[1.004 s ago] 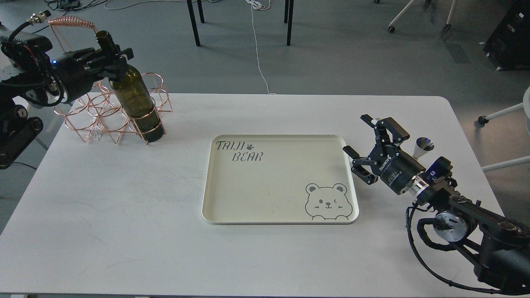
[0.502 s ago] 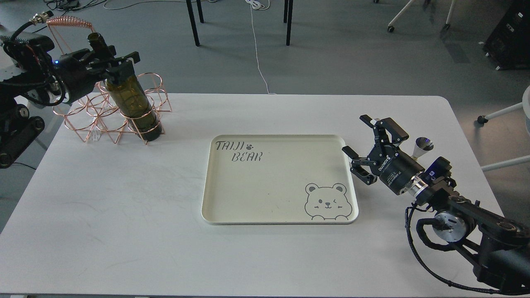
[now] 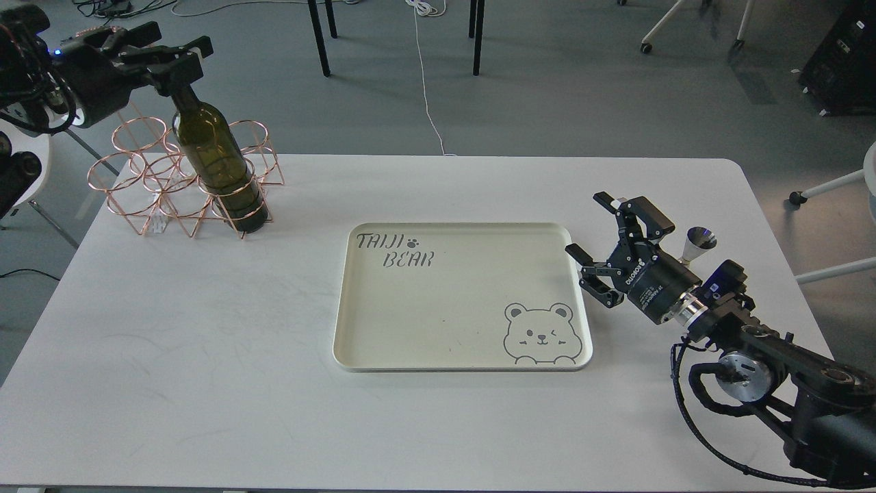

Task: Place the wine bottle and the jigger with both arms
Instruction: 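Open the left gripper and lift it away from the bottle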

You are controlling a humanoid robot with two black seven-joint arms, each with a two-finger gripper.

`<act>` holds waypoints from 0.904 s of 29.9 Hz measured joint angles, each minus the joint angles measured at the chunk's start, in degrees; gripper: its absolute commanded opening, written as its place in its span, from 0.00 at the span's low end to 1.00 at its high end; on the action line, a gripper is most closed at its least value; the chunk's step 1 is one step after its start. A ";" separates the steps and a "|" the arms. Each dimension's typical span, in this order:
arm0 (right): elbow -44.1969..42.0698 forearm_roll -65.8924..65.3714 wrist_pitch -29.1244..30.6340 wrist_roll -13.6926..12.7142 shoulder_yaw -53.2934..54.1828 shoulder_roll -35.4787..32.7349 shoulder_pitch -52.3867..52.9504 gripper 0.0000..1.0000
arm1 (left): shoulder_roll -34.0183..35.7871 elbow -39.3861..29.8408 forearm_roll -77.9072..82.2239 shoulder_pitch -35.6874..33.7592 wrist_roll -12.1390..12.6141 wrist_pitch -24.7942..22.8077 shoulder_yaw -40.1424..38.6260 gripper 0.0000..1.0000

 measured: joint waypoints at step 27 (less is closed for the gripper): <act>-0.10 0.32 -1.53 0.00 10.70 5.29 -2.50 0.99 | -8.34 -30.51 -49.63 25.34 0.02 -0.13 -15.14 0.98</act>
